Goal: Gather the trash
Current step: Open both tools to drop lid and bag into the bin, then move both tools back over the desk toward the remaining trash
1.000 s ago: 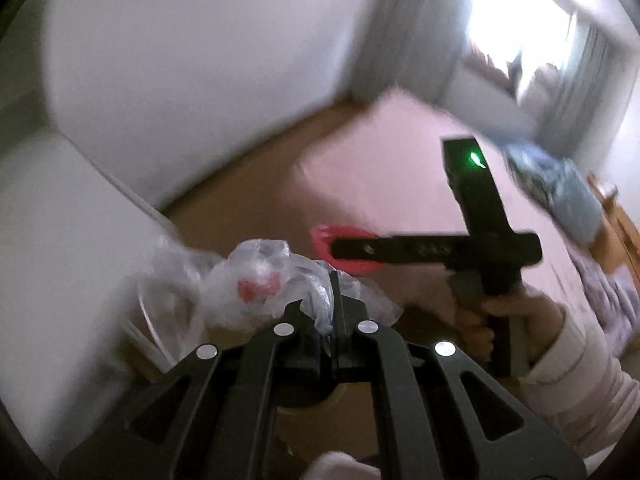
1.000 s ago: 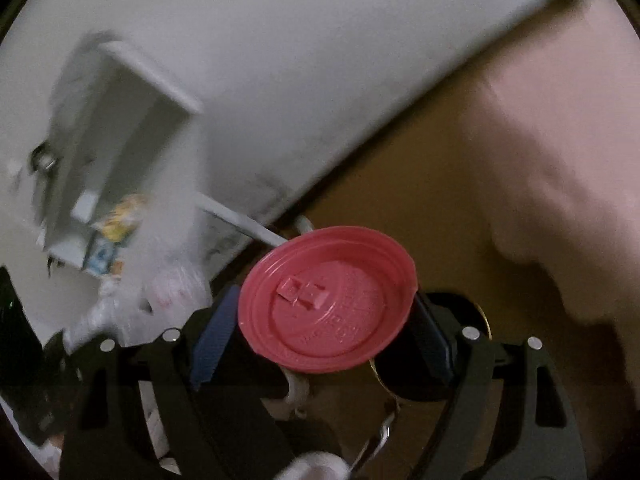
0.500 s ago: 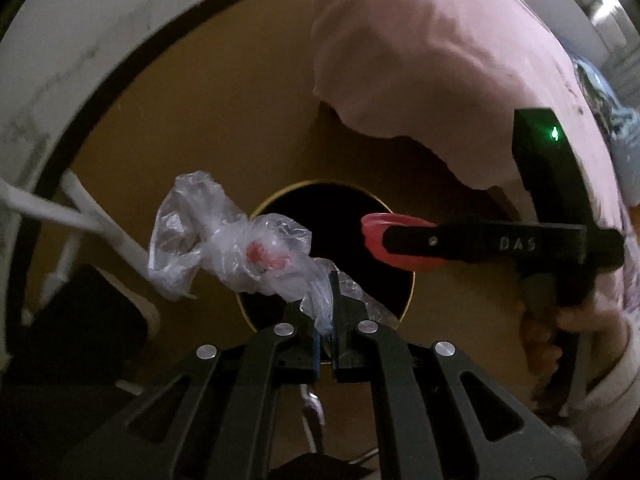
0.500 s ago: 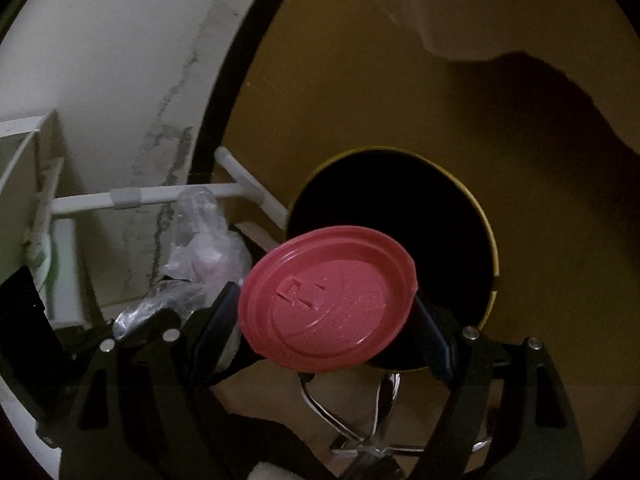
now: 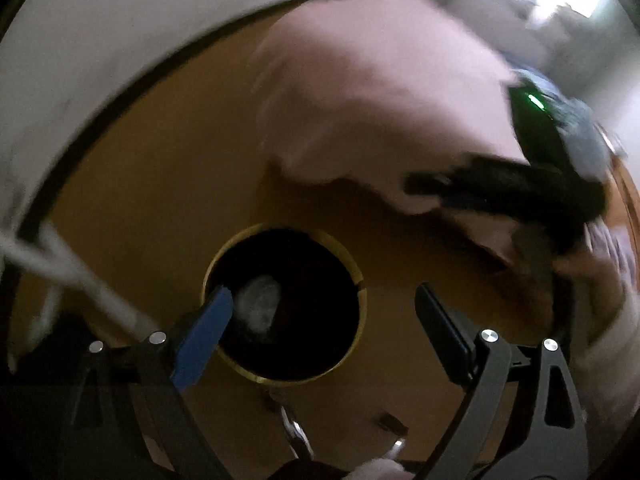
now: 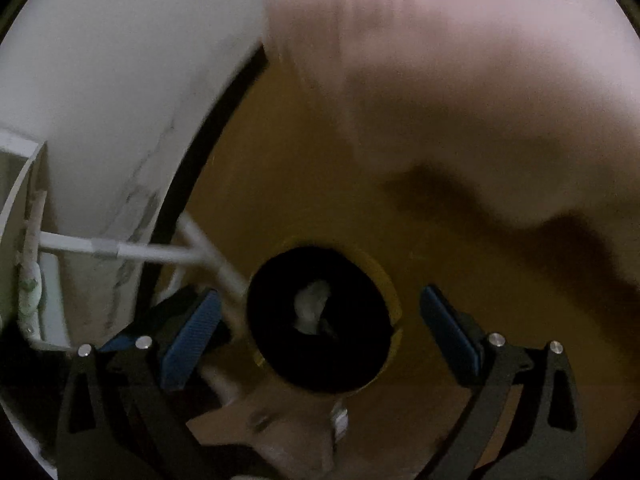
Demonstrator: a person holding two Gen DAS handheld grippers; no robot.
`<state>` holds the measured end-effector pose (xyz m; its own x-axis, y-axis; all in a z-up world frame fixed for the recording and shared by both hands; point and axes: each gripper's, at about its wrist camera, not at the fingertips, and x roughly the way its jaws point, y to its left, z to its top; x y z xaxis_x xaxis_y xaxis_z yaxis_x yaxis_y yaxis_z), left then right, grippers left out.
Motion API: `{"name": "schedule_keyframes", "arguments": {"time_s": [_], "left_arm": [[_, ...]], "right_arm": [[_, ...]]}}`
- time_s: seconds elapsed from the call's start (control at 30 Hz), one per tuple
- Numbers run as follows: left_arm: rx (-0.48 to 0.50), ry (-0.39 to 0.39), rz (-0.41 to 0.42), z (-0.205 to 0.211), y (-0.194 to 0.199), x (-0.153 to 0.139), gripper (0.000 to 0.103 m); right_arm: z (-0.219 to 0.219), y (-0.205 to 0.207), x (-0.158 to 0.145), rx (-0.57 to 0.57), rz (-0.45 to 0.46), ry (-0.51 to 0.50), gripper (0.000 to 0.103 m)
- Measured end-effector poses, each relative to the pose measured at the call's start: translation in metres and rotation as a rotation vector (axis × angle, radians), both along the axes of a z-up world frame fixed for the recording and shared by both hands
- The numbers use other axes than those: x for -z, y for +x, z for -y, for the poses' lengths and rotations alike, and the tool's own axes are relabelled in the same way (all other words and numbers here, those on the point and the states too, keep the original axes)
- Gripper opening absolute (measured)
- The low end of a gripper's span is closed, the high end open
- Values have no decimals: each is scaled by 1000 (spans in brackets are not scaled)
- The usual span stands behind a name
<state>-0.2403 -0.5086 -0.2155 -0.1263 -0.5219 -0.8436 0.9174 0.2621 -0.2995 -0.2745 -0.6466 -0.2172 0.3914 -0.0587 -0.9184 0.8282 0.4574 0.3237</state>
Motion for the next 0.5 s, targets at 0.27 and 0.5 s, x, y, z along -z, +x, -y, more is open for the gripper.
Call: {"name": "schedule_keyframes", "arguments": {"time_s": [0.27,0.5], "left_arm": [[-87,-432,459,-110,-15,-209,96],[-484,-395,636,-287,76,-268,96]], "right_arm": [[-82,57,-199,-170,202,-562,96],[-224,217,-244,-598,418,-504,96]]}}
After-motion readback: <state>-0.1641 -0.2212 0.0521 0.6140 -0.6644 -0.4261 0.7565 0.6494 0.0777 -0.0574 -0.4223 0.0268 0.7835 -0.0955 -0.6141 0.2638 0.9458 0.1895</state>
